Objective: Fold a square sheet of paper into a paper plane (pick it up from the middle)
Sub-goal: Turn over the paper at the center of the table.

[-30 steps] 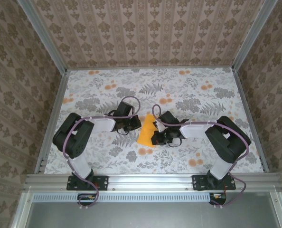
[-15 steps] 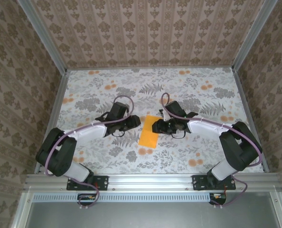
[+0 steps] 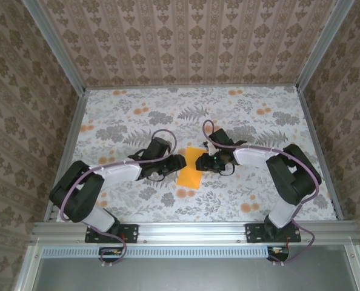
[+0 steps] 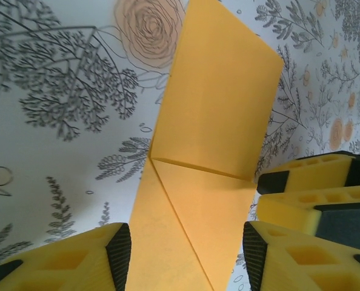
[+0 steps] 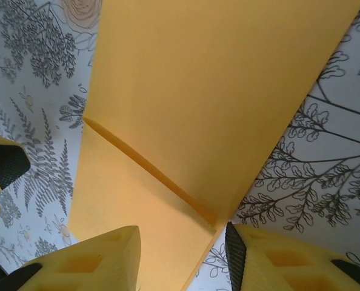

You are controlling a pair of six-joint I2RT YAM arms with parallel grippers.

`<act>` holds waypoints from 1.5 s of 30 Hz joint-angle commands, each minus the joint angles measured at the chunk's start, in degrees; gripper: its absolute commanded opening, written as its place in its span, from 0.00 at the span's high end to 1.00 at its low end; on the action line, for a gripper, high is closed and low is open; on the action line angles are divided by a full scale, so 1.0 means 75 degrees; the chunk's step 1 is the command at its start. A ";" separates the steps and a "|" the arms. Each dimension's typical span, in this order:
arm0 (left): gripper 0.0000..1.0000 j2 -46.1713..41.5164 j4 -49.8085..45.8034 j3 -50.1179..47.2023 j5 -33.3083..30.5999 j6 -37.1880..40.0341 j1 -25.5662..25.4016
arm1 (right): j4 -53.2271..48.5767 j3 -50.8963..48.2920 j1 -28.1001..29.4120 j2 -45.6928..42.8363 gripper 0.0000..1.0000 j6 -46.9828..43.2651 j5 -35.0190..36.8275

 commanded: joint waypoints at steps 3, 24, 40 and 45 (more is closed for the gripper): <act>0.47 0.0420 0.0384 0.0118 0.0265 -0.0285 -0.0211 | -0.0082 0.0234 -0.0044 0.0251 0.58 -0.0180 -0.0378; 0.47 0.0705 0.0755 0.0111 0.0391 -0.0448 -0.0301 | 0.0369 0.0010 -0.0242 0.0230 0.92 0.0049 -0.0801; 0.56 0.1355 0.1483 0.0408 0.0832 -0.0348 -0.0295 | 0.0640 -0.0267 -0.0461 -0.0017 0.94 0.0181 -0.0877; 0.66 0.1667 0.1725 0.0538 0.0968 -0.0319 -0.0288 | 0.0677 -0.0317 -0.0525 -0.0054 0.94 0.0202 -0.0909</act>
